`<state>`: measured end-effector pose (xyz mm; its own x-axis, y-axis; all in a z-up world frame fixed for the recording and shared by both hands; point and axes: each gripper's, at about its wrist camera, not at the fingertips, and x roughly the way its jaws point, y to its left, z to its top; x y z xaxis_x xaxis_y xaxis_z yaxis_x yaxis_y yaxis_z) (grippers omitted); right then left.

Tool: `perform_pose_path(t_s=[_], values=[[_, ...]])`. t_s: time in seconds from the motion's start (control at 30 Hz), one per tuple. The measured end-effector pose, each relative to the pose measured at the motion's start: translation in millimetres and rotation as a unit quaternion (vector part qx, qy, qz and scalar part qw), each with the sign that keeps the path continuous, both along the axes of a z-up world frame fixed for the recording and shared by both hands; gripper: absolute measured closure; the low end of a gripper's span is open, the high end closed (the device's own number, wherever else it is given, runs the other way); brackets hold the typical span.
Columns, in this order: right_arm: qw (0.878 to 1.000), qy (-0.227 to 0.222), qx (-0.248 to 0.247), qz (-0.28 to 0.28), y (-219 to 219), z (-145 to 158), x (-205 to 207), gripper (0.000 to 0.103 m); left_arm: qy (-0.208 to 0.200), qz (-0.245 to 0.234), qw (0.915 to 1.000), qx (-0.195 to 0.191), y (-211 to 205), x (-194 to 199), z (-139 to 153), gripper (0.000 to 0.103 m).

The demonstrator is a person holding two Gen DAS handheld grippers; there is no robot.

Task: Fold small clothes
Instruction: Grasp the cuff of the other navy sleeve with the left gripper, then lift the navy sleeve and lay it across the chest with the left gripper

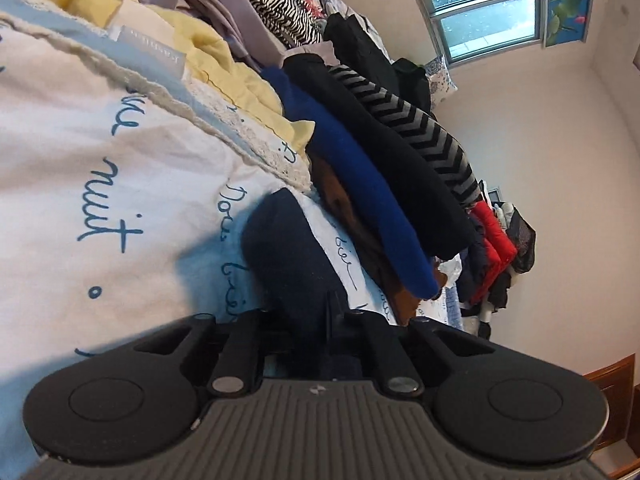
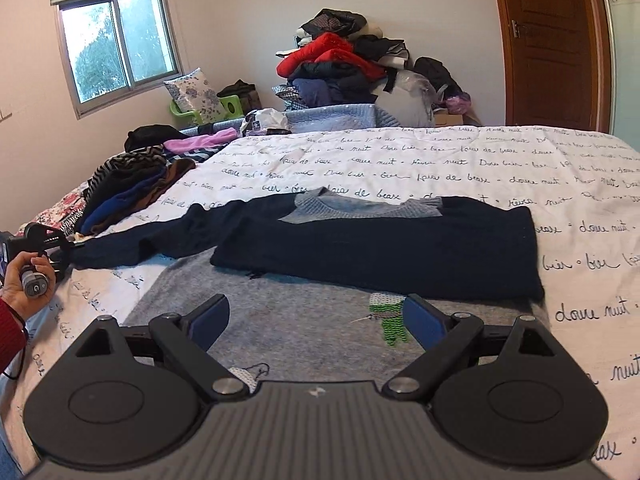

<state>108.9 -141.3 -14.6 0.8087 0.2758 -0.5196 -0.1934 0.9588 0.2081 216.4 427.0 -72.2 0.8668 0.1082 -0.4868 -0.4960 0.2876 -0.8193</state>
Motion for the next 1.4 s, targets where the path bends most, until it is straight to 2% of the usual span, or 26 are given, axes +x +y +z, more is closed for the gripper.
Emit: perform_pose_path(t_s=[0.07,0.13,0.2,0.3,0.47,0.77,1.0,1.2,1.4], values=[[1.000,0.002,-0.002,-0.004,-3.6,-1.9,-1.0,0.009,0.013,0.002,0.9991,0.041,-7.2,-1.7,8.3,0.096],[1.000,0.005,0.000,-0.009,-9.0,-3.7,-2.0,0.009,0.034,-0.004,0.9920,0.122,-24.0,-2.4,26.1,0.096],[1.000,0.007,0.001,-0.015,-15.3,-4.8,-2.7,0.009,0.045,-0.010,0.9785,0.201,-46.0,-1.8,46.5,0.096],[1.000,0.007,0.004,-0.027,-26.5,-7.4,-3.4,0.009,0.034,-0.014,0.9539,0.298,-83.5,-2.3,78.9,0.096],[0.998,0.035,0.027,-0.051,-45.0,-19.9,0.6,0.009,0.015,-0.012,0.9196,0.392,-139.4,2.4,120.2,0.096],[0.997,0.034,0.051,-0.045,-56.5,-26.6,-13.3,0.009,-0.055,-0.053,0.8790,0.471,-237.6,0.3,166.4,0.096],[0.994,0.039,0.073,-0.065,-76.8,-32.3,-23.4,0.009,-0.101,-0.102,0.8629,0.485,-301.5,-2.3,188.0,0.096],[0.993,0.038,0.084,-0.072,-87.1,-33.0,-28.2,0.009,-0.138,-0.149,0.8459,0.493,-362.2,-1.7,188.4,0.096],[0.992,0.037,0.093,-0.076,-93.7,-34.1,-32.9,0.009,-0.162,-0.197,0.8386,0.482,-412.0,2.0,179.7,0.096]])
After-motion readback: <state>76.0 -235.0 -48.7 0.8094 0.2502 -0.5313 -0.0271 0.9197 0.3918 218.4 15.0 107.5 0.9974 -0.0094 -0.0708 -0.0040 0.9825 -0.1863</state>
